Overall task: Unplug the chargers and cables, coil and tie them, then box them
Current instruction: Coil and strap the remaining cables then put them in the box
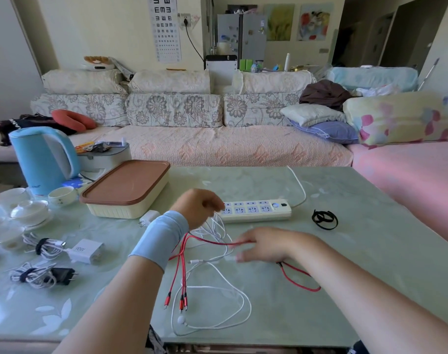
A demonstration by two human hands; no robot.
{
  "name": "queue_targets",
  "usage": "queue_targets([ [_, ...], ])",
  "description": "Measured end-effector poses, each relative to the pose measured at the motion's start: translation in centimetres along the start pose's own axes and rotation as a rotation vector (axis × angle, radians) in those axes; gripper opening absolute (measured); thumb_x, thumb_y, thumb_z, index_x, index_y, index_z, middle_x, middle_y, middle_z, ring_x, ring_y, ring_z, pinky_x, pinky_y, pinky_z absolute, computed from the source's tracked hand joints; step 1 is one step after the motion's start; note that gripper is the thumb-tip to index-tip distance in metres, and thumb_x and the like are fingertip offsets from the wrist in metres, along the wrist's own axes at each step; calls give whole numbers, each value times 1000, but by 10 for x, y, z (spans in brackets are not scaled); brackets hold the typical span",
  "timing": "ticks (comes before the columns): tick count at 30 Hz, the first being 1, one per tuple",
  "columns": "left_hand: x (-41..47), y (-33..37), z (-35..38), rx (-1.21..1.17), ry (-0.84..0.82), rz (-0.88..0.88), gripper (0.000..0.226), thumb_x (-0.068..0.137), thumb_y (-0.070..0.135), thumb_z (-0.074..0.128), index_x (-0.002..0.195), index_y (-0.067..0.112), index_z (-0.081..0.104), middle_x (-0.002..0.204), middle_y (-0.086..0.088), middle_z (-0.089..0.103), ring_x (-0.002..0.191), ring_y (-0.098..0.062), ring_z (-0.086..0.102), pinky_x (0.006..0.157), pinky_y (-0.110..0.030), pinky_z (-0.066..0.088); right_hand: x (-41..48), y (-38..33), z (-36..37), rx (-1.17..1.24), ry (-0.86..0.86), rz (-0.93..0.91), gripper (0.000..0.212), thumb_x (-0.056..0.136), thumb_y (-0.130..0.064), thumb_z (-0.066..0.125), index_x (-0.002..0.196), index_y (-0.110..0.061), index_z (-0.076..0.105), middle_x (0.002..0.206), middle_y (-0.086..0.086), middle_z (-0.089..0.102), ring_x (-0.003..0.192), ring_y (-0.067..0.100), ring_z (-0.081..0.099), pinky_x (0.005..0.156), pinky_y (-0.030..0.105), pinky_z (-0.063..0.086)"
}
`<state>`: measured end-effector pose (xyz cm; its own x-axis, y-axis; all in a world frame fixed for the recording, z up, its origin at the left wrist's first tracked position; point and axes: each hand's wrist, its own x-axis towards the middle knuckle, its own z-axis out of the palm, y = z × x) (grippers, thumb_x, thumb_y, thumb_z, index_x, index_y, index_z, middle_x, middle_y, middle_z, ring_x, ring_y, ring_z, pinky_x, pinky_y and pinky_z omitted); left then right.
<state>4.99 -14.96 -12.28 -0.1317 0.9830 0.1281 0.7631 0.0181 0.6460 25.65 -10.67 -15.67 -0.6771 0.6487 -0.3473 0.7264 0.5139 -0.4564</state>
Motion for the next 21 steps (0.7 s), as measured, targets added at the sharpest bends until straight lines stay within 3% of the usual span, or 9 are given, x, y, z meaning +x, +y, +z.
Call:
queue_targets([
  [2, 3, -11, -4, 108, 154, -44, 39, 83, -5, 48, 89, 27, 69, 93, 7, 68, 80, -10, 59, 74, -18, 43, 7, 5, 7, -112, -68, 58, 37, 79, -53, 71, 110, -34, 73, 107, -7, 74, 100, 14, 67, 91, 32, 51],
  [5, 1, -35, -2, 289, -62, -242, 38, 83, 11, 63, 118, 25, 59, 115, 4, 64, 100, -17, 60, 87, -25, 47, 9, 8, -2, -216, -43, 123, 29, 84, -43, 72, 107, -26, 75, 101, -1, 74, 86, 16, 65, 75, 29, 49],
  [8, -3, -48, 3, 336, -172, -373, 46, 78, 33, 73, 120, 31, 54, 117, 5, 65, 102, -19, 62, 89, -29, 50, 8, 5, -12, -291, -94, 105, 36, 81, -35, 76, 116, -29, 72, 111, -7, 71, 98, 13, 64, 84, 25, 49],
  [11, -3, -50, 2, 290, -117, -384, 43, 78, 37, 76, 116, 25, 61, 111, 3, 66, 99, -18, 62, 86, -28, 50, 9, -7, -12, -69, -63, 36, 64, 67, -68, 64, 116, -27, 72, 114, -11, 68, 106, 10, 60, 95, 28, 46],
  [13, -5, -47, -3, 252, -105, -364, 30, 79, 37, 75, 106, 23, 71, 97, 4, 68, 85, -14, 62, 75, -21, 49, 14, -21, -11, 202, 104, -33, 62, 70, -72, 56, 107, -25, 75, 110, -8, 71, 96, 8, 61, 93, 29, 45],
  [16, -10, -37, -10, -33, -58, -331, 11, 81, 30, 76, 89, 22, 75, 77, 4, 69, 60, -7, 57, 57, -15, 49, 27, -41, -7, 491, 364, -97, 39, 96, -46, 52, 89, -16, 76, 88, -1, 76, 69, 15, 62, 66, 21, 48],
  [18, -15, -30, -13, -321, -41, -315, 9, 81, 21, 77, 87, 16, 75, 72, 0, 69, 54, -6, 59, 57, -18, 53, 32, -51, -2, 503, 358, -65, 35, 97, -40, 53, 85, -15, 75, 81, 2, 76, 62, 20, 64, 50, 19, 43],
  [21, -23, -21, -16, -571, -69, -298, 8, 85, 11, 71, 92, 13, 75, 77, -5, 72, 61, -11, 64, 63, -24, 55, 34, -64, 6, 622, 304, -60, 39, 92, -47, 62, 86, -10, 73, 85, 13, 76, 60, 21, 67, 50, 25, 45],
])
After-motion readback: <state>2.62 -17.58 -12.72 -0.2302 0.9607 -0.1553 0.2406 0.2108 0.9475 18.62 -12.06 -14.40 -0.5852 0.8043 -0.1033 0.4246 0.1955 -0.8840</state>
